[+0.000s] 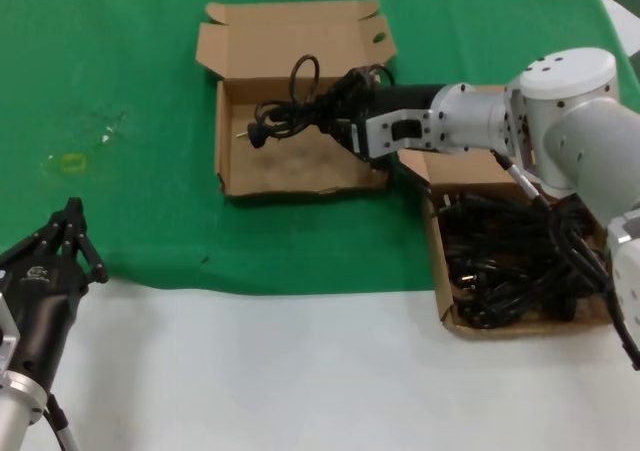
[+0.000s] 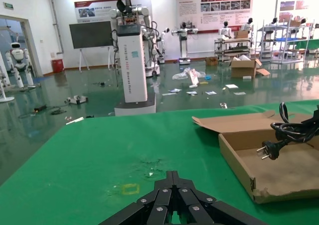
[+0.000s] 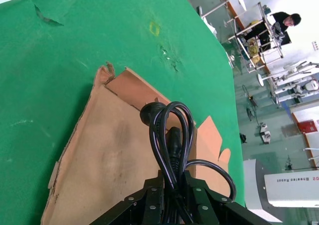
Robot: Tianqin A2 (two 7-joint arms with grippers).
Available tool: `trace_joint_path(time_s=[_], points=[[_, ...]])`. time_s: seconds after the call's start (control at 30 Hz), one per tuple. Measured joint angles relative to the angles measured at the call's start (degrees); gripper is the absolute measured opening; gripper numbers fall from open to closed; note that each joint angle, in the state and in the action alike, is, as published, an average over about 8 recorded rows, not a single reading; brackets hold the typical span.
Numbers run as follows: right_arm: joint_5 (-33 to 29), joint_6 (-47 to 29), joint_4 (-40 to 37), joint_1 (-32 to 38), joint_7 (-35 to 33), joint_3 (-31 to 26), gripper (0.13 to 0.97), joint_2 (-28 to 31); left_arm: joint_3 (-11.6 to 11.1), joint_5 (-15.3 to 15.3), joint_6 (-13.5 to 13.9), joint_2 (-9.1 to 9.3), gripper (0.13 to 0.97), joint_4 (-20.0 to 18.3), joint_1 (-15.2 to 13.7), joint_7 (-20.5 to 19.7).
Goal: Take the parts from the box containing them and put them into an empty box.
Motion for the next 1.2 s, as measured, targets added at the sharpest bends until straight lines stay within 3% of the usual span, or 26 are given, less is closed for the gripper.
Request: trace_joint_path(time_s=[0.8,1.2], points=[[-0.62,0.67,-0.44,-0.80,-1.21,0.79,0.224,-0.99,0.00,0.00,0.00,0.00,0.144,0.00,0.00,0.00],[-1.14,1.35,-0.56,-0.81,-1.39,0.75,0.358,-1.08,0.00,0.00,0.00,0.00,0.144,0.00,0.00,0.00]])
